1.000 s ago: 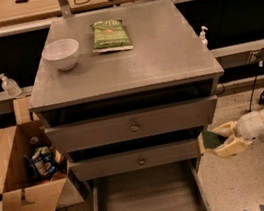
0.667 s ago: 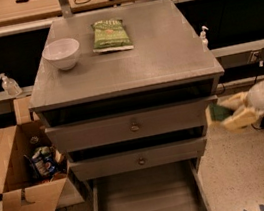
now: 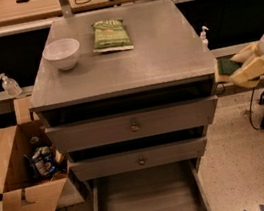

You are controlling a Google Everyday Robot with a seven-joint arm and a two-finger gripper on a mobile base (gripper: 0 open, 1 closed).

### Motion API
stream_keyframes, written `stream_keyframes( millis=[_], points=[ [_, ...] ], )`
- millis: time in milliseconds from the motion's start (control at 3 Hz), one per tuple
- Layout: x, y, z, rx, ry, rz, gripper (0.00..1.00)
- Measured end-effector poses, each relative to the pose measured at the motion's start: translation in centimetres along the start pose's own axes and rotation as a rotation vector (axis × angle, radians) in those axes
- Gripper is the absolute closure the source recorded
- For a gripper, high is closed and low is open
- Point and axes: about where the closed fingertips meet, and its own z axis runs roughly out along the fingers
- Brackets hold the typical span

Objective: Pick sponge from bottom drawer and place on counter

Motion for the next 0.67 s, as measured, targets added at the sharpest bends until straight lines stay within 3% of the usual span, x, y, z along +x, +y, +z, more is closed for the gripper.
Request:
stream_keyframes(
  millis=[333,667],
  points=[
    [-3.5,-3.1,-1.8,0.074,0.025,-0.044,1.0],
    [-8.0,-7.1,-0.9,0.152,-0.019,-0.101,1.0]
  ],
)
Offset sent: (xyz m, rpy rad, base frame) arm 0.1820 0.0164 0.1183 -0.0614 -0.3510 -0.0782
